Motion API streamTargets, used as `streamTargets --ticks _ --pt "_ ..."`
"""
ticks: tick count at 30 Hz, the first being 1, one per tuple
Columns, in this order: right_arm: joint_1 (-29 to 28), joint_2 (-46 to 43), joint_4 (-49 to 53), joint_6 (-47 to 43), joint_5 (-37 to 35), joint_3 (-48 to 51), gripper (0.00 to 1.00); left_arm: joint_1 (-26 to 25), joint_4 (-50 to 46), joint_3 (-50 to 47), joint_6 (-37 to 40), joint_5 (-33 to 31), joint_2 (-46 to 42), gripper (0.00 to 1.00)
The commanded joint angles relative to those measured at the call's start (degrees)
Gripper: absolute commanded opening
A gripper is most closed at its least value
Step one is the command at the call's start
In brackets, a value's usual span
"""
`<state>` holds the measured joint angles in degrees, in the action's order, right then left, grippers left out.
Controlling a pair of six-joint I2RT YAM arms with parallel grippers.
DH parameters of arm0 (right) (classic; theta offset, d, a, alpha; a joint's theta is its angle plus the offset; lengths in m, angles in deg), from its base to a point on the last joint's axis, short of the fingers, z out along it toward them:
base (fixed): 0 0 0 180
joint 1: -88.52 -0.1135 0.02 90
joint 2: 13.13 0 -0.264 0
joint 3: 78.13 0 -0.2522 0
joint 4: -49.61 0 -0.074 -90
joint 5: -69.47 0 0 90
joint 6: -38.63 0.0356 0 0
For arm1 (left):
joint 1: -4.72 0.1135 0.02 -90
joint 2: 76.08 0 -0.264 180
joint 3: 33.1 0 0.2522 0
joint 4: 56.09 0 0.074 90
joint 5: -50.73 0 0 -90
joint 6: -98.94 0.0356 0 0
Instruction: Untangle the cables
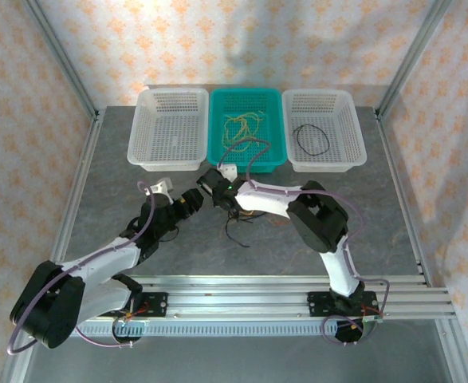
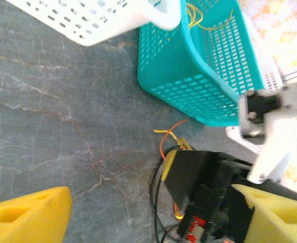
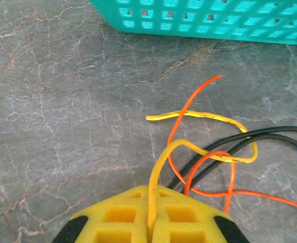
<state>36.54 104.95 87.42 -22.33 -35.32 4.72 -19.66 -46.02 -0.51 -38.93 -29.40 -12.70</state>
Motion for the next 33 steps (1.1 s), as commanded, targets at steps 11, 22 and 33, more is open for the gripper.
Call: streamTargets --ticks 11,22,33 --pt "-0.22 -20.78 -8.72 -1.35 5.56 11.56 0.00 -5.33 1.82 8.68 5.98 -2.59 7.77 0.83" --pt "5.46 -34.94 -15.62 -0.65 17.80 20.60 0.00 -6.18 2.97 15.75 12.51 1.02 12.77 0.86" --pt "12.52 -44.13 -18.83 -7.85 29.74 25.92 0.00 -8.40 5.47 17.77 12.64 2.62 17.09 0.86"
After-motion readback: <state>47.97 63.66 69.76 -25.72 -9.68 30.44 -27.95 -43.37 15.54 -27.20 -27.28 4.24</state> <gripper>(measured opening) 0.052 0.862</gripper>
